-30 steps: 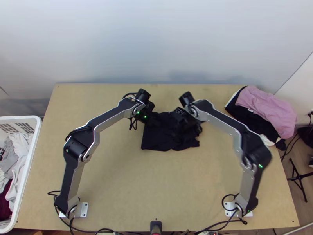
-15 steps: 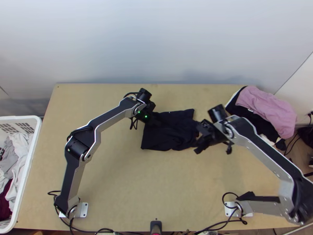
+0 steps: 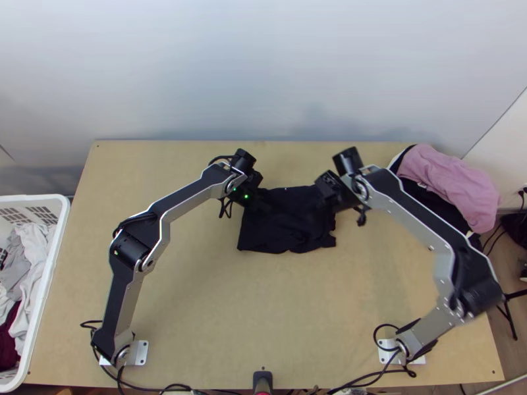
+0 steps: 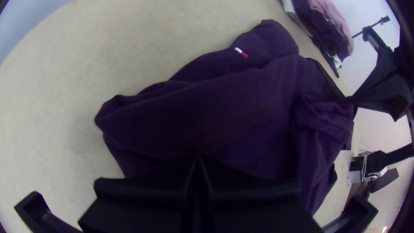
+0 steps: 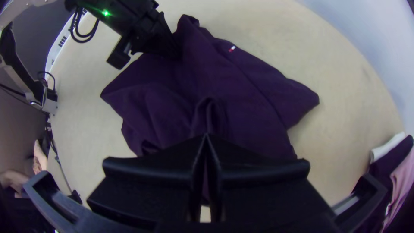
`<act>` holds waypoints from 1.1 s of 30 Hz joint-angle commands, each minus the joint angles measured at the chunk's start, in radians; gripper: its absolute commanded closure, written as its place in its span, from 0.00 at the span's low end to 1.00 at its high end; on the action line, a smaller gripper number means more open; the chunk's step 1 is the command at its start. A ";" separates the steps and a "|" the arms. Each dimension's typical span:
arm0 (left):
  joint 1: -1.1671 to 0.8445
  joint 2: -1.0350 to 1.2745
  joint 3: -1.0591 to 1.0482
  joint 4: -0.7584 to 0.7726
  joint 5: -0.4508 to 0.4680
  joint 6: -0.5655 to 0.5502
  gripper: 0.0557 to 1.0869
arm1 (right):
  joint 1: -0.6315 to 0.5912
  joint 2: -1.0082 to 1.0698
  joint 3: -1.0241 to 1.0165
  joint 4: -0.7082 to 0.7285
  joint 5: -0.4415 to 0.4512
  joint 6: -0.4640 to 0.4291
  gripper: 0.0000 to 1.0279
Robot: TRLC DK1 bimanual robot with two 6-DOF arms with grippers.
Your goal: Fold the t-shirt
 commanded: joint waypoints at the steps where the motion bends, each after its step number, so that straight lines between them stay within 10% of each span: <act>1: 0.000 -0.001 0.001 -0.001 0.004 0.011 0.92 | 0.037 0.186 0.136 0.038 0.000 0.009 0.97; 33: -0.008 0.039 0.053 -0.032 -0.035 0.014 0.92 | 0.143 -0.004 -0.290 0.167 0.046 0.064 0.97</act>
